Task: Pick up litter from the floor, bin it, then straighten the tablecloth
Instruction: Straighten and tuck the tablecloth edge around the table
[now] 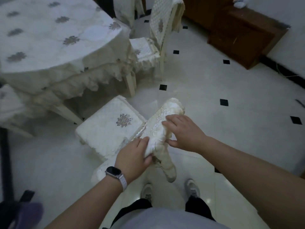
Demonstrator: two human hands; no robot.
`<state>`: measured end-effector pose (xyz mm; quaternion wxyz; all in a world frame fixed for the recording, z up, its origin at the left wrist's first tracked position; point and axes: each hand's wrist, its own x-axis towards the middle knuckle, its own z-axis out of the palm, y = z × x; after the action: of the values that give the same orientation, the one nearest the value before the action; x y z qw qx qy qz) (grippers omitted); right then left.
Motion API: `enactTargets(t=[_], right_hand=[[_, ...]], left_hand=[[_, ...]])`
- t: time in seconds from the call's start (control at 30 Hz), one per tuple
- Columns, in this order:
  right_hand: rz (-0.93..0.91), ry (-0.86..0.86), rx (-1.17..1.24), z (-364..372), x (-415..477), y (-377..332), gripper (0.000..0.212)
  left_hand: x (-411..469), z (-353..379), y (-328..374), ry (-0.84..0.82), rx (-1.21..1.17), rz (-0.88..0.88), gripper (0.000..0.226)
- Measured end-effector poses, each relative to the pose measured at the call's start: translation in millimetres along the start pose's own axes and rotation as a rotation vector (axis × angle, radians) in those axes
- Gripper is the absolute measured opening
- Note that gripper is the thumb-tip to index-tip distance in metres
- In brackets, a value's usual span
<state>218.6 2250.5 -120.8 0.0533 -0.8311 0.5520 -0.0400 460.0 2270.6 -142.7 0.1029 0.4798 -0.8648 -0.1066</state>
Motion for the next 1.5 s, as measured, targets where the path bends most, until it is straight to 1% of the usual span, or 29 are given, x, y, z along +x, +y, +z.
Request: enactTargets(t=[0.1, 0.27, 0.37, 0.43, 0.63, 0.77, 0.87, 0.93, 1.17, 1.27, 1.33, 1.5], right_hand=[[-0.145, -0.012, 0.018, 4.5, 15.6, 18.9, 0.064], [-0.426, 0.036, 0.007, 13.8, 39.1, 46.7, 0.060], [-0.510, 0.024, -0.005, 17.7, 51.6, 54.6, 0.056], [-0.550, 0.028, 0.012, 20.7, 57.9, 54.8, 0.051], [-0.618, -0.035, 0.030, 25.1, 82.1, 56.3, 0.042], [-0.653, -0.015, 0.092, 26.6, 85.7, 56.3, 0.042], [-0.683, 0.012, 0.135, 25.9, 90.9, 54.7, 0.035], [-0.695, 0.012, 0.152, 24.0, 97.6, 53.3, 0.033], [-0.683, 0.018, 0.186, 12.8, 134.9, 45.5, 0.030], [-0.693, 0.025, 0.195, 9.1, 152.7, 41.4, 0.028], [-0.680, 0.031, 0.197, 3.4, 166.6, 37.0, 0.027], [-0.632, 0.048, 0.165, -19.0, 210.9, 19.8, 0.031]], left_hand=[[-5.3, 0.8, 9.5, 0.011, 0.035, -0.154, 0.053], [-17.7, 10.7, 24.8, 0.070, 0.127, -0.378, 0.053], [-21.5, 17.0, 30.5, 0.114, 0.150, -0.511, 0.049], [-22.5, 19.8, 31.1, 0.148, 0.150, -0.542, 0.045], [-22.3, 23.5, 19.9, 0.239, 0.126, -0.503, 0.038], [-21.1, 26.4, 18.9, 0.313, 0.145, -0.481, 0.034], [-18.6, 26.0, 16.3, 0.356, 0.157, -0.490, 0.033], [-15.7, 23.5, 12.4, 0.373, 0.161, -0.495, 0.033], [1.9, 11.8, -19.2, 0.391, 0.140, -0.483, 0.028], [7.6, 4.0, -34.4, 0.439, 0.135, -0.460, 0.027], [13.0, -5.2, -47.3, 0.480, 0.141, -0.429, 0.027], [32.5, -41.5, -86.0, 0.509, 0.168, -0.405, 0.035]])
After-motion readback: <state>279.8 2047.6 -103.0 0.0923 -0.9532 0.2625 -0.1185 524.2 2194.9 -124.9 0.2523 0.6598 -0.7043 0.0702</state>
